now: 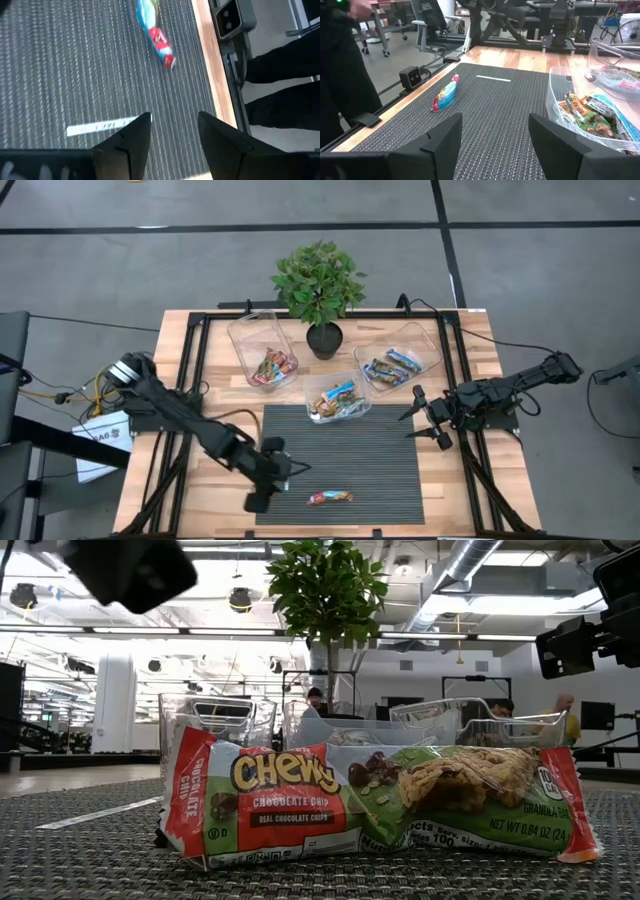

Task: Pick and place Granola Bars by type
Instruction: Put the red granola bar into the left transparent bin

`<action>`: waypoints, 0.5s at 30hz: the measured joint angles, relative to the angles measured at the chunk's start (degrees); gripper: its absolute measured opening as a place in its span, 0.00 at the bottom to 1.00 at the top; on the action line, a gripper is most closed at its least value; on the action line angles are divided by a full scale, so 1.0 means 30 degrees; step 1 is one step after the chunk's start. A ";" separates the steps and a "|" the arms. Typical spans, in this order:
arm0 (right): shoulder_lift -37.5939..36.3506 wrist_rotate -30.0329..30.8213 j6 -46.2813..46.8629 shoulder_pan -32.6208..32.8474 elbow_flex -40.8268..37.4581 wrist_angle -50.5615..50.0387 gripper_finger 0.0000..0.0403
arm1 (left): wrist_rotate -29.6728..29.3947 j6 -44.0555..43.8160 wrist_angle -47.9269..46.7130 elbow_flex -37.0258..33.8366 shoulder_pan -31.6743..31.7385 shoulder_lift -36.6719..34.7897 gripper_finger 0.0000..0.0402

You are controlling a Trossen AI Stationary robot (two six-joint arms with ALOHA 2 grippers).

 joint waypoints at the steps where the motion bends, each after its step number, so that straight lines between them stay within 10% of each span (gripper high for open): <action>1: 0.0004 -0.0001 0.0000 0.0004 0.0001 -0.0003 0.55 | 0.0144 0.0001 -0.0130 0.0586 0.0087 0.0535 0.39; 15: -0.0001 0.0001 0.0000 0.0003 0.0001 0.0000 0.55 | 0.0538 0.0009 -0.3730 0.8727 0.0907 0.6548 0.39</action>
